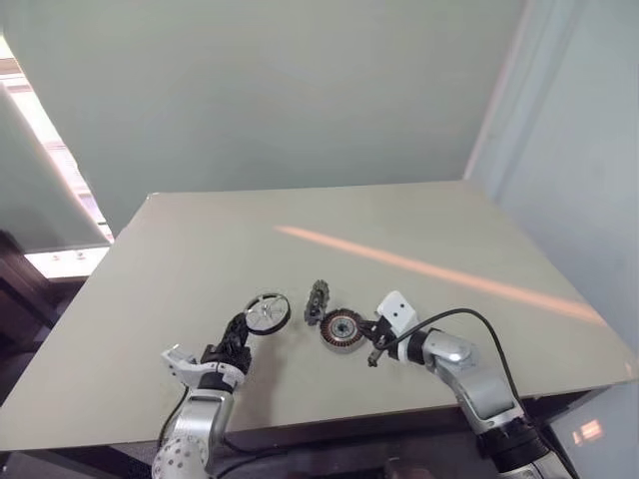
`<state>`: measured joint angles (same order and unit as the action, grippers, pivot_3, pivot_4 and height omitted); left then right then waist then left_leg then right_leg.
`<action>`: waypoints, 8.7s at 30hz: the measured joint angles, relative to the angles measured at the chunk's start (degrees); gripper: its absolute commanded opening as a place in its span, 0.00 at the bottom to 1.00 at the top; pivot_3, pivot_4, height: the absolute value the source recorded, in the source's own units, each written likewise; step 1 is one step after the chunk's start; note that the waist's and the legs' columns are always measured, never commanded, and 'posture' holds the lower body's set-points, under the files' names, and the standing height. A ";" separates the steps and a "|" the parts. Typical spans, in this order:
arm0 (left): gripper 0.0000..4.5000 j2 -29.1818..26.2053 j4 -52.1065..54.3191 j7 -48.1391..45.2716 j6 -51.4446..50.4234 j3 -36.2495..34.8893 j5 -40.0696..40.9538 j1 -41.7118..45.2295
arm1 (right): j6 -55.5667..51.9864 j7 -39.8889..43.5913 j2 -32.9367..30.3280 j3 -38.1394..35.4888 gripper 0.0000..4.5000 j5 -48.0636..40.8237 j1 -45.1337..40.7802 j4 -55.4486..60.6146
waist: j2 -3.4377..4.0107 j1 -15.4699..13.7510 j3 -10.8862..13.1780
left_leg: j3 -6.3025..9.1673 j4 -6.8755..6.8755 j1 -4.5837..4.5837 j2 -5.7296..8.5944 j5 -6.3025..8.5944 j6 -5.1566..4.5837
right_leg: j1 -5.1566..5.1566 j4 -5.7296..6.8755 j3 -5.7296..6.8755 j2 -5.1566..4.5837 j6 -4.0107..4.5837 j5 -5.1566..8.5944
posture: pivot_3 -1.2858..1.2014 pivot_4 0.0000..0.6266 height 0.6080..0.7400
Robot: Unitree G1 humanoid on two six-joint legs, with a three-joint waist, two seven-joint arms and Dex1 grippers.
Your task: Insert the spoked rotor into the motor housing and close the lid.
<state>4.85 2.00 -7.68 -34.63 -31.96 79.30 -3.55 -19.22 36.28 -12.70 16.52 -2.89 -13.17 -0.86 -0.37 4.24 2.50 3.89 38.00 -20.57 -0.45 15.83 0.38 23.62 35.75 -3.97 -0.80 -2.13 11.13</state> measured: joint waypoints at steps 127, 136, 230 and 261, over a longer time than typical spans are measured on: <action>0.99 -0.14 -18.49 -13.23 4.04 17.82 -22.83 11.44 | -5.23 -6.14 -5.69 -6.40 0.00 -0.44 9.63 5.00 | -0.01 -0.15 0.04 | -0.04 0.08 0.05 0.02 0.01 0.00 | -0.07 -0.02 -0.05 0.01 -0.01 0.01 | 0.52 0.00 1.00; 1.00 -0.08 -18.62 -12.73 6.28 17.55 -23.15 11.66 | -5.22 -6.14 -5.66 -6.38 0.00 -0.43 9.63 5.00 | -0.02 -0.12 0.05 | -0.04 0.03 0.02 0.02 0.01 0.00 | -0.03 -0.02 -0.05 0.01 -0.01 0.01 | 0.52 0.00 1.00; 1.00 -20.73 -0.57 -3.91 -34.29 8.13 -15.62 -0.32 | -11.82 -3.78 -2.32 -4.31 1.00 -10.42 13.47 11.42 | 0.45 -1.38 -0.12 | -0.08 -0.01 0.34 0.07 0.04 0.05 | -0.10 -0.03 -0.03 -0.17 -0.04 0.04 | 0.52 0.00 1.00; 1.00 -19.66 2.03 -14.43 -9.22 1.56 -19.07 -4.08 | -49.34 -21.13 17.54 -19.10 1.00 -40.44 5.58 0.45 | 0.24 -0.33 -0.16 | -0.14 -0.17 -0.21 -0.18 0.11 0.03 | 0.53 0.07 0.09 -0.04 -0.02 0.03 | 0.52 0.00 1.00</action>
<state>-14.81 4.03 -22.10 -43.85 -30.40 60.23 -7.62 -68.56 15.15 4.84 -2.58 -43.33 -7.59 -0.41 -0.13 3.91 2.34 3.75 37.83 -20.77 -0.62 15.94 0.40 24.15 35.82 -3.89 -0.84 -2.14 11.16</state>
